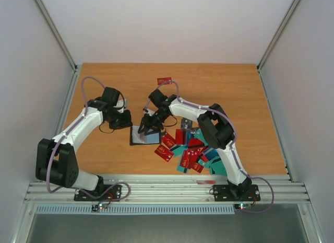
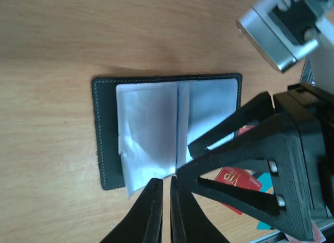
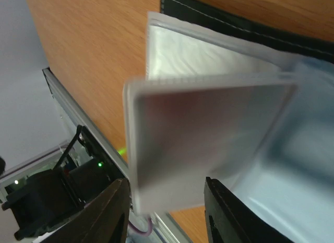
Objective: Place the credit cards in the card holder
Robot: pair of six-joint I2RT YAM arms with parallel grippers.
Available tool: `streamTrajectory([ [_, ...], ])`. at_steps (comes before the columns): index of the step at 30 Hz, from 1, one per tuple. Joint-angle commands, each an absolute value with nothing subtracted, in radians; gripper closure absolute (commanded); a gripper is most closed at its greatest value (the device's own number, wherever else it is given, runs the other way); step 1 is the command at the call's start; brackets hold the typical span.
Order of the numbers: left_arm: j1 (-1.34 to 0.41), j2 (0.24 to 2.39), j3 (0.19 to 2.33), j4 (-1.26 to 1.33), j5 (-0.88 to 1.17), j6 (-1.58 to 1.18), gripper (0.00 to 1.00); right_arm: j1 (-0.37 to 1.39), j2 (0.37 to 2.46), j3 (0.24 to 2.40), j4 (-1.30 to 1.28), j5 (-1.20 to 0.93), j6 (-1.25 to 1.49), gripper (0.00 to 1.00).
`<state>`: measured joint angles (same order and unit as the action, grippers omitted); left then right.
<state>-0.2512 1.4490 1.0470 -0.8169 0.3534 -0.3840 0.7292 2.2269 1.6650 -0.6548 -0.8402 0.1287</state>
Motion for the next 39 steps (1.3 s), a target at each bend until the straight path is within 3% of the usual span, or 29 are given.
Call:
streamTrajectory([
  [1,-0.224,1.385,1.006,-0.868,0.35,-0.358,0.92,0.762,2.299,1.789,-0.737,-0.84,0.12,0.58],
  [11,-0.177,1.233,0.966,-0.945,0.335,-0.324,0.91,0.787,2.42,2.134,-0.889,-0.857,0.108,0.49],
  [16,-0.176,1.175,0.956,-0.965,0.38,-0.308,0.82,0.78,2.325,2.168,-0.987,-0.757,0.026,0.47],
  [20,-0.181,1.153,0.927,-1.006,0.431,-0.321,0.79,0.758,2.126,1.934,-0.94,-0.669,-0.03,0.47],
  [25,-0.266,1.065,0.858,-0.977,0.462,-0.368,0.78,0.685,1.795,1.462,-0.789,-0.623,-0.002,0.47],
  [30,-0.466,1.071,0.804,-0.882,0.462,-0.474,0.78,0.637,1.544,1.123,-0.753,-0.553,0.056,0.46],
  [39,-0.806,1.277,0.847,-0.606,0.403,-0.633,0.78,0.598,1.202,0.74,-0.759,-0.418,0.188,0.43],
])
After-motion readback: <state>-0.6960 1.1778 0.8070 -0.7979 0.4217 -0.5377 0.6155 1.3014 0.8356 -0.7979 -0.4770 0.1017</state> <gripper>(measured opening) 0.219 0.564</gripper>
